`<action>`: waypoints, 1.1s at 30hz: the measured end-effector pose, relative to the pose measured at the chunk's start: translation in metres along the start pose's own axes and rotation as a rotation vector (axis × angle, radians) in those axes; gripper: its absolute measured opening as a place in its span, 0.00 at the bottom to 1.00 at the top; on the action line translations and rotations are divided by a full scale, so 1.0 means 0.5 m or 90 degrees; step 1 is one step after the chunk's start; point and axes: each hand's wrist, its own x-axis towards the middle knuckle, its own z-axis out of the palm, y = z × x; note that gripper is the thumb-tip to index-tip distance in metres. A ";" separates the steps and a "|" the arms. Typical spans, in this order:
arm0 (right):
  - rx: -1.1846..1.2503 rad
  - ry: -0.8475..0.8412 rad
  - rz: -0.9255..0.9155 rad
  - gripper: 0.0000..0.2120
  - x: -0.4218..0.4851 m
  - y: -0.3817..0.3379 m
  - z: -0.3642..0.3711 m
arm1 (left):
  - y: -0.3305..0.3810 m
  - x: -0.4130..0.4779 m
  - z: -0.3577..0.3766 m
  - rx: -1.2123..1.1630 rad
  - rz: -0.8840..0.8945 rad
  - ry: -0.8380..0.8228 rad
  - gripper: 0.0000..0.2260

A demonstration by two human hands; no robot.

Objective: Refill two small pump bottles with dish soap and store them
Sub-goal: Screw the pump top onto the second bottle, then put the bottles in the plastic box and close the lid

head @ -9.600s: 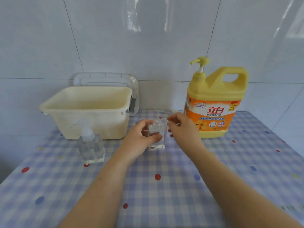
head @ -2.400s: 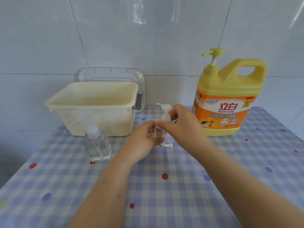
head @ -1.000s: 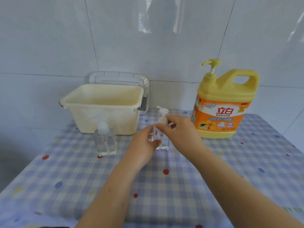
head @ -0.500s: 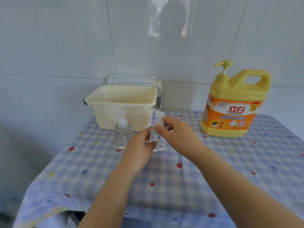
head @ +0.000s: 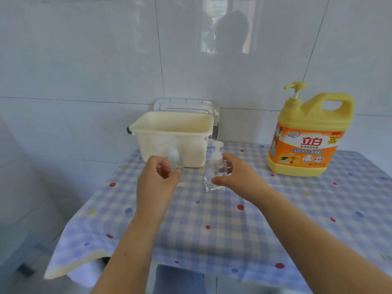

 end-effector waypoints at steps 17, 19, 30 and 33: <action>0.001 -0.018 -0.004 0.22 0.015 0.001 -0.004 | -0.019 0.061 -0.025 -0.054 -0.054 -0.242 0.21; -0.002 -0.020 -0.009 0.22 0.015 0.001 -0.004 | -0.025 0.066 -0.028 -0.048 -0.045 -0.240 0.19; 0.068 -0.021 -0.042 0.19 0.018 -0.060 -0.016 | -0.012 0.092 -0.052 -0.051 -0.019 -0.278 0.16; 0.091 -0.015 -0.063 0.17 0.029 -0.090 -0.028 | 0.016 0.109 -0.066 -0.023 0.013 -0.271 0.17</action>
